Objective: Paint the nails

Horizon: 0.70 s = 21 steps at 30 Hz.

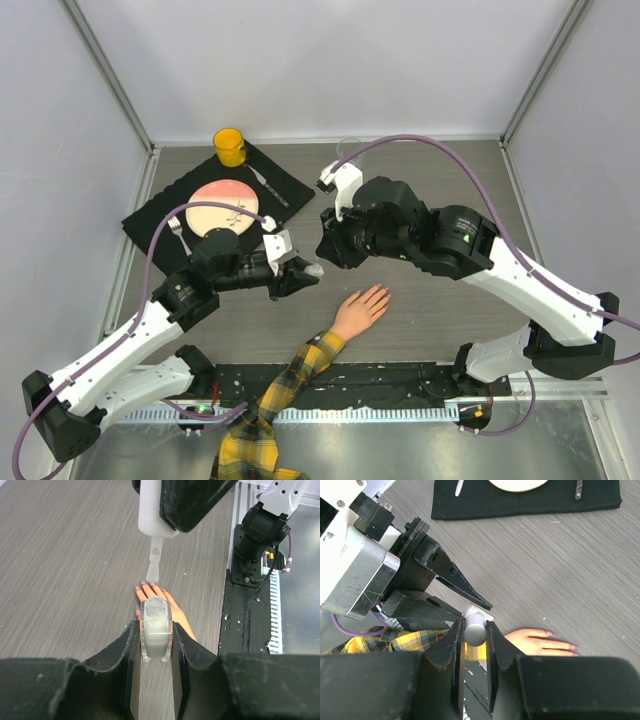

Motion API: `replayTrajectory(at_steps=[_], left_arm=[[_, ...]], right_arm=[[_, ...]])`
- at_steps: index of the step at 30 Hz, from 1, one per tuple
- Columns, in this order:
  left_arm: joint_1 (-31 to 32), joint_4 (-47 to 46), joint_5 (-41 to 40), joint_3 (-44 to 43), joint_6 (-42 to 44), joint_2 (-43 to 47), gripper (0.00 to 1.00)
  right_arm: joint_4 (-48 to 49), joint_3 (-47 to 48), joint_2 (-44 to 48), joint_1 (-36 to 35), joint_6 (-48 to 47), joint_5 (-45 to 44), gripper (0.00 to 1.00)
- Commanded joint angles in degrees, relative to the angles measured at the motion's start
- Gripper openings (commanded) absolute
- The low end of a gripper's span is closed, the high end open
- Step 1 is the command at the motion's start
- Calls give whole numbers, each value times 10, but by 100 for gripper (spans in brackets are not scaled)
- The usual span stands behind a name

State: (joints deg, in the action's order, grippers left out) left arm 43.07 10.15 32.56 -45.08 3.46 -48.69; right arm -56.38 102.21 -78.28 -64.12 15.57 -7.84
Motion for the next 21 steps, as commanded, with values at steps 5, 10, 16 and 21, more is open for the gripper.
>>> replayTrajectory(at_steps=[5,10,16,21], left_arm=[[-1,-17,-2,-17,1,4,0],[-1,-19,-3,-16,0,7,0],[-1,-18,-3,-16,-1,10,0],[-1,-19,-1,-16,-2,10,0]], right_arm=[[0,-10,0,-7,10,0,1],[0,-11,-8,-7,11,2,1],[0,-13,-12,-7,11,2,1],[0,-16,-14,-8,12,0,1]])
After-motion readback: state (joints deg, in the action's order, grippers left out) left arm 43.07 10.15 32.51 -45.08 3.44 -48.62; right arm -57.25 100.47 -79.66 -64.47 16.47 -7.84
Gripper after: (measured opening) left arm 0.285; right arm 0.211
